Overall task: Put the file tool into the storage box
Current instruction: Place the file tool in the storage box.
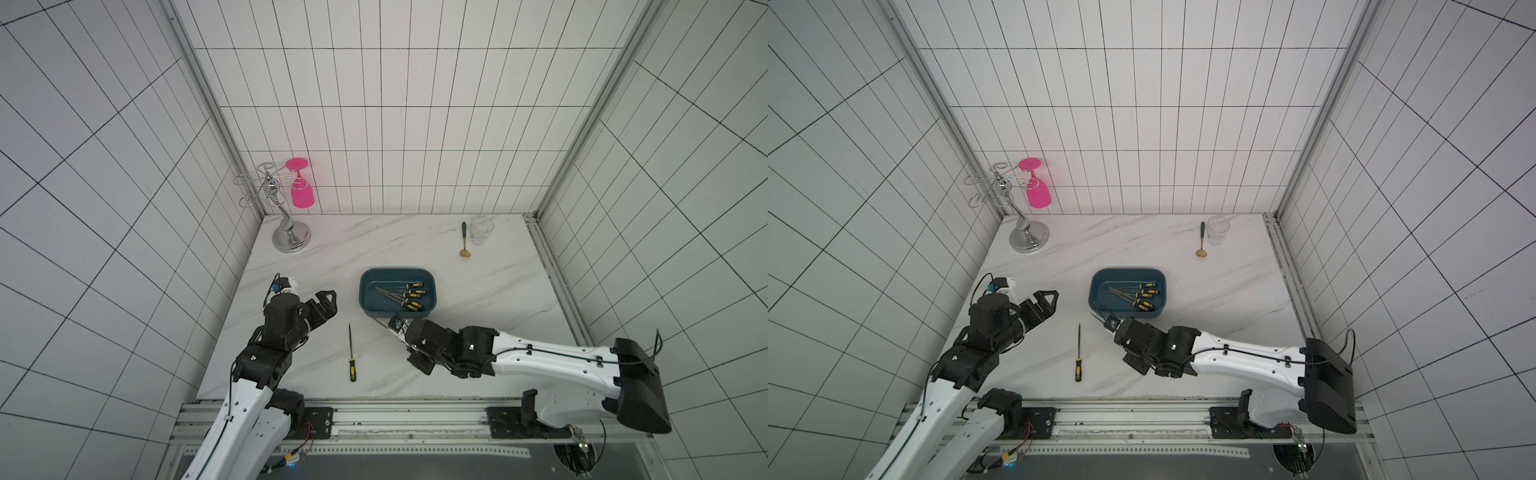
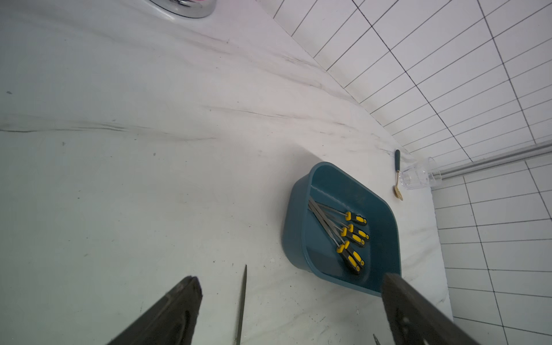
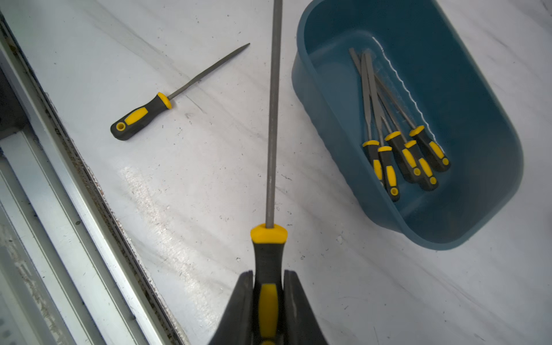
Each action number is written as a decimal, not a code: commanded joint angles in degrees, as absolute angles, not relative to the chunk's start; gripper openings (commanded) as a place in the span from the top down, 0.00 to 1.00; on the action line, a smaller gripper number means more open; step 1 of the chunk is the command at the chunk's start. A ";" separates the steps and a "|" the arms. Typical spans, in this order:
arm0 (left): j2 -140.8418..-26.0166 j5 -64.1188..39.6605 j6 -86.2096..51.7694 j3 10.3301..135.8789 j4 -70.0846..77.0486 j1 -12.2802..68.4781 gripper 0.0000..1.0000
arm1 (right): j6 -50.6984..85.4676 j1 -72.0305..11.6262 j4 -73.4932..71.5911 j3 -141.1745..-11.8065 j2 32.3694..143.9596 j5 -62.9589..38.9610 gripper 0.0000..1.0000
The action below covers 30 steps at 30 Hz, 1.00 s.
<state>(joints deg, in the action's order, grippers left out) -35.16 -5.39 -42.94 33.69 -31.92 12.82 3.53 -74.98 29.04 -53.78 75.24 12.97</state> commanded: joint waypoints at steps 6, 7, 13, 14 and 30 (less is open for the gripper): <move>-41.75 -19.78 -47.54 36.22 -17.05 12.83 0.02 | -6.21 -69.89 30.67 -60.11 73.72 14.22 1.00; -42.77 -20.61 -48.20 36.35 -15.53 12.84 0.02 | -7.22 -68.88 30.74 -60.84 74.15 13.78 1.00; -47.53 -21.76 -48.13 38.64 -13.01 12.26 0.02 | -14.29 -61.30 31.91 -64.71 78.54 7.17 1.00; -48.17 -21.88 -47.92 38.76 -12.86 12.14 0.02 | -15.74 -60.38 32.49 -65.49 79.54 5.82 1.00; -55.60 -24.16 -42.49 34.38 -12.83 10.11 0.02 | -25.52 -51.15 33.86 -75.35 96.25 3.34 1.00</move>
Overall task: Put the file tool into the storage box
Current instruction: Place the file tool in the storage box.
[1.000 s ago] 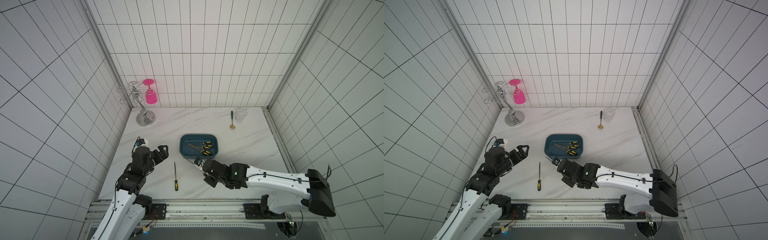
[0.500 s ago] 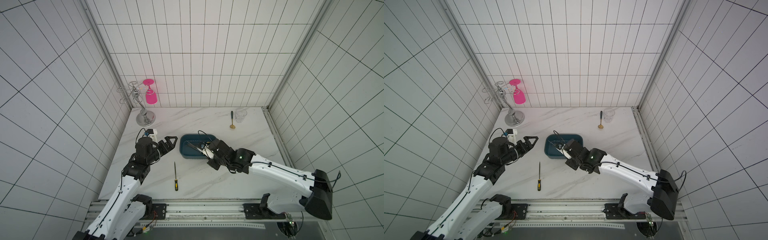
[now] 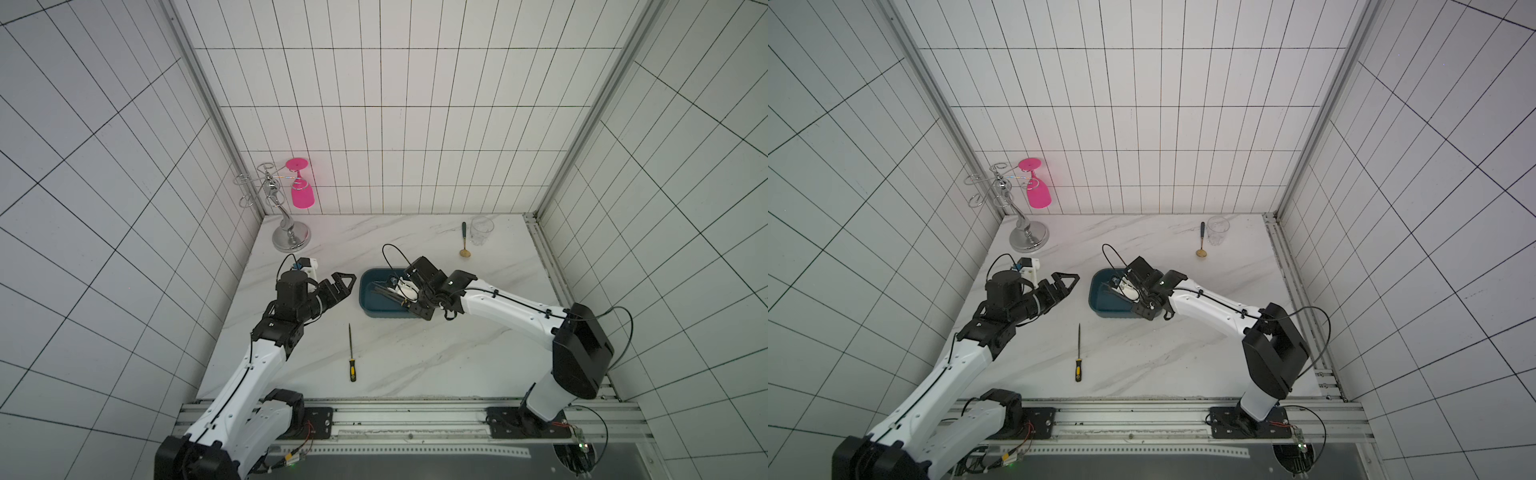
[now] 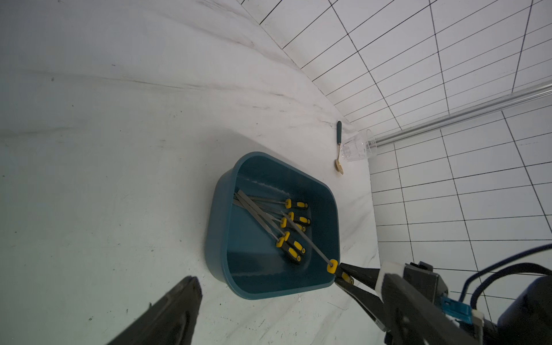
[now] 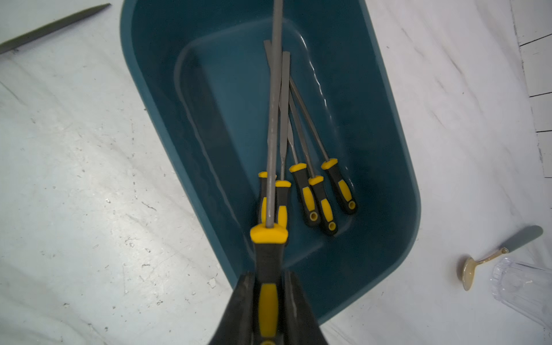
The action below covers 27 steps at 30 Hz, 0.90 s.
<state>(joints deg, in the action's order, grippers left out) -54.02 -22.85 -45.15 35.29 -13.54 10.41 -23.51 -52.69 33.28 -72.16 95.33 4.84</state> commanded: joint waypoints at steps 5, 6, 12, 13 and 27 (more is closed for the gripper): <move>-60.00 -25.74 -41.41 35.03 -13.09 9.69 0.02 | -26.95 -49.45 33.75 -76.79 98.93 1.87 1.00; -60.74 -26.06 -41.06 35.15 -13.18 9.63 0.02 | -27.11 -49.25 33.75 -77.02 99.54 1.68 1.00; -63.90 -21.38 -38.13 36.13 -16.89 9.25 0.02 | -26.31 -48.69 33.49 -78.66 102.77 3.06 1.00; -63.81 -19.46 -37.84 35.96 -17.79 9.19 0.02 | -26.29 -48.69 33.28 -78.71 103.12 3.29 1.00; -65.35 -18.95 -37.26 32.37 -17.46 9.22 0.02 | -23.76 -48.59 31.34 -77.99 106.60 4.52 0.79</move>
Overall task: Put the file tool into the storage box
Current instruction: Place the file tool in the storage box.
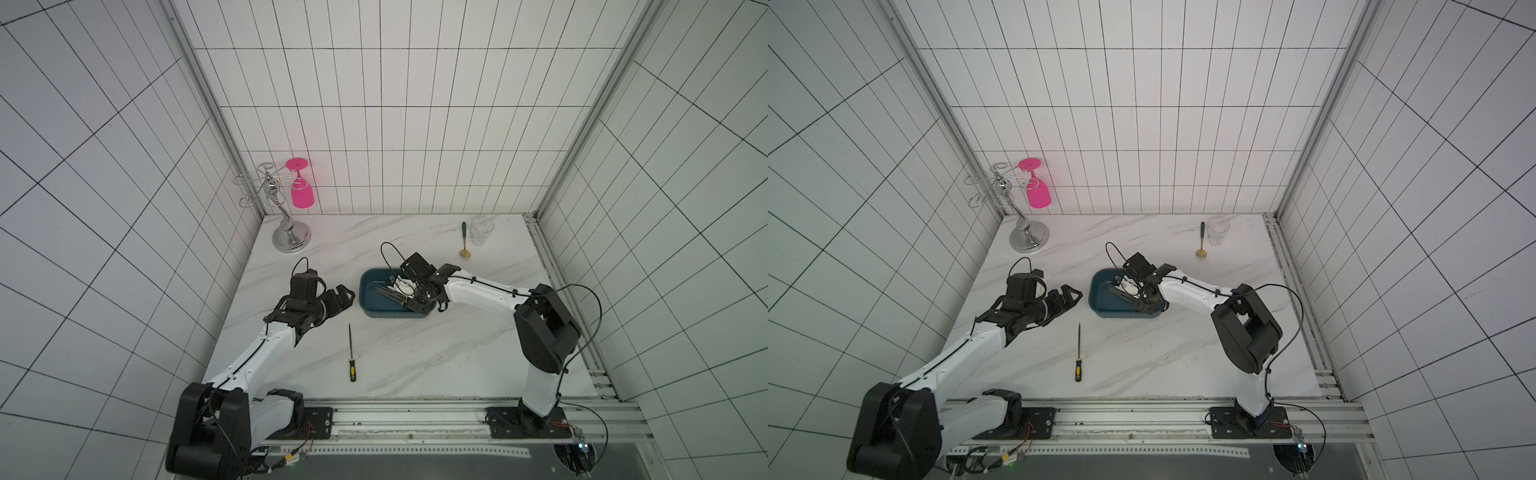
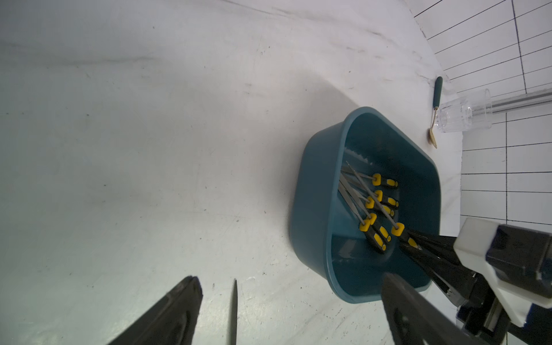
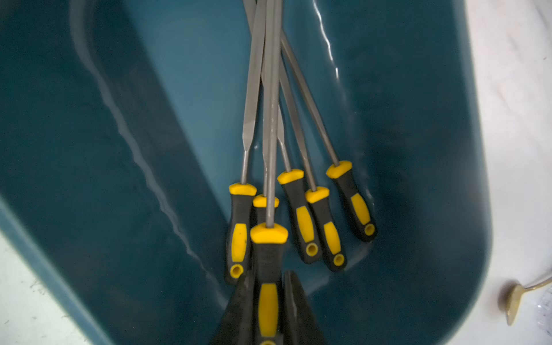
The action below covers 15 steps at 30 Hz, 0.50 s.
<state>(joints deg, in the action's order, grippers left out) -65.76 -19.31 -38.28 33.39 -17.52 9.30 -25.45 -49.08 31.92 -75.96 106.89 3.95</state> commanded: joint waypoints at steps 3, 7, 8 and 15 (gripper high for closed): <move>-64.14 -18.96 -37.18 31.37 -17.46 9.29 0.02 | -22.81 -48.56 31.02 -77.62 105.12 4.07 0.70; -62.72 -18.44 -37.53 30.69 -18.72 9.38 0.02 | -21.50 -48.60 29.87 -76.78 102.27 3.96 0.64; -62.56 -18.71 -37.53 30.51 -18.85 9.49 0.02 | -21.21 -48.65 29.44 -76.52 101.50 4.08 0.60; -61.98 -15.36 -38.87 29.21 -22.06 13.95 0.02 | -17.93 -48.78 26.48 -73.45 95.35 7.03 0.60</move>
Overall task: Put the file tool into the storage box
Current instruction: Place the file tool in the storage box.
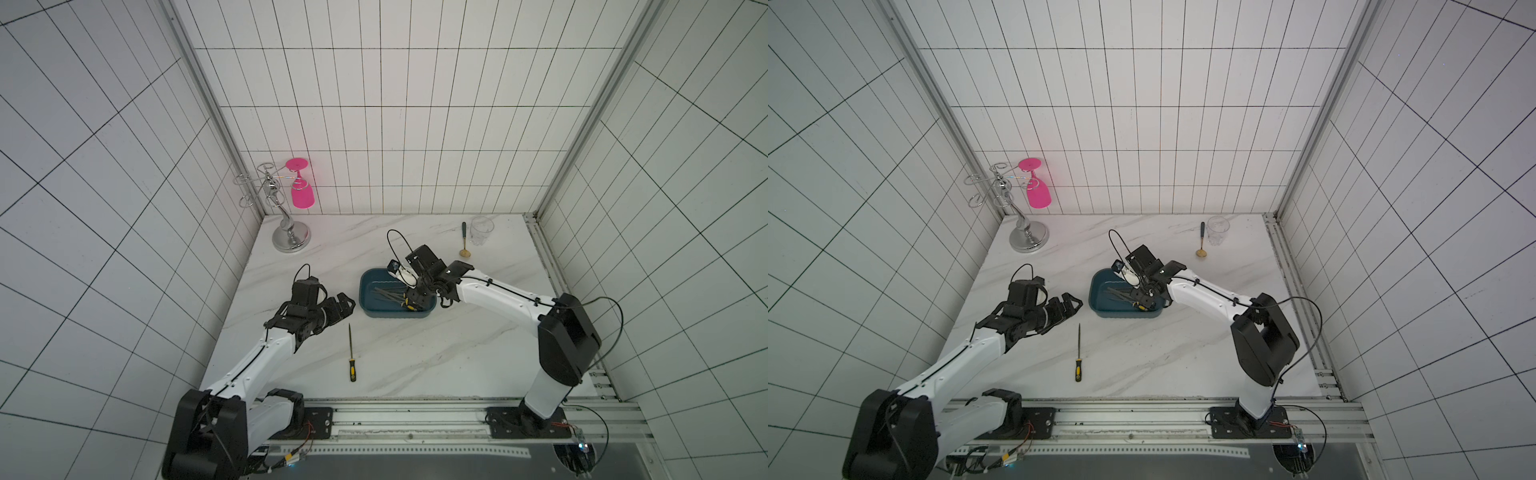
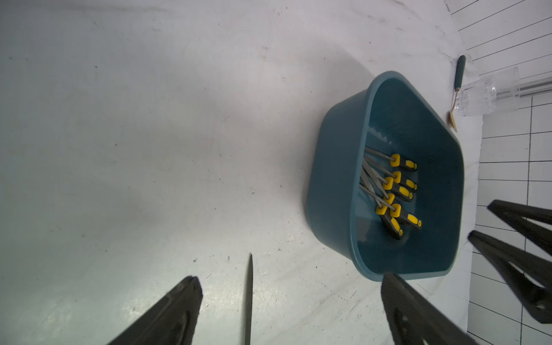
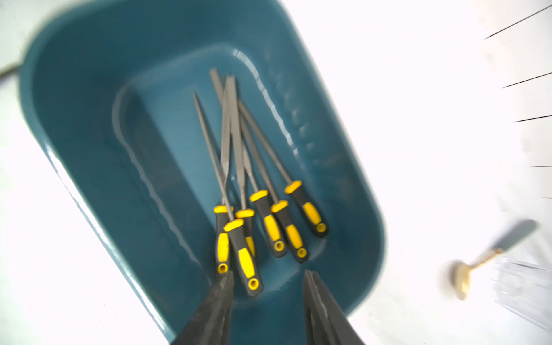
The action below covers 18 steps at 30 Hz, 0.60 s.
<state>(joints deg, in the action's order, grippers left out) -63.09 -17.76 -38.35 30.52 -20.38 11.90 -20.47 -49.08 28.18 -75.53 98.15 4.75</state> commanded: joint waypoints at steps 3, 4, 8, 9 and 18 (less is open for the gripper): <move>-60.98 -11.47 -40.61 28.75 -24.83 18.21 0.02 | -15.25 -49.12 24.51 -69.69 91.50 8.99 0.63; -60.38 -9.70 -41.14 28.50 -25.93 19.57 0.02 | -14.29 -49.16 23.12 -67.56 89.68 8.97 0.64; -55.69 -5.90 -43.80 26.15 -29.83 22.27 0.02 | -11.13 -49.52 17.89 -59.48 81.83 6.50 0.63; -54.31 -5.64 -44.31 25.55 -30.81 22.45 0.02 | -10.42 -49.55 17.54 -58.30 80.30 6.09 0.63; -42.80 -7.25 -49.97 20.38 -37.26 27.87 0.02 | -4.48 -49.71 17.40 -49.13 69.75 2.16 0.62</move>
<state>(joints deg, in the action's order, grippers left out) -44.25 -7.31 -47.22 21.45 -34.87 26.22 -7.73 -49.25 18.61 -52.14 70.89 4.32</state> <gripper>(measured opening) 0.979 0.380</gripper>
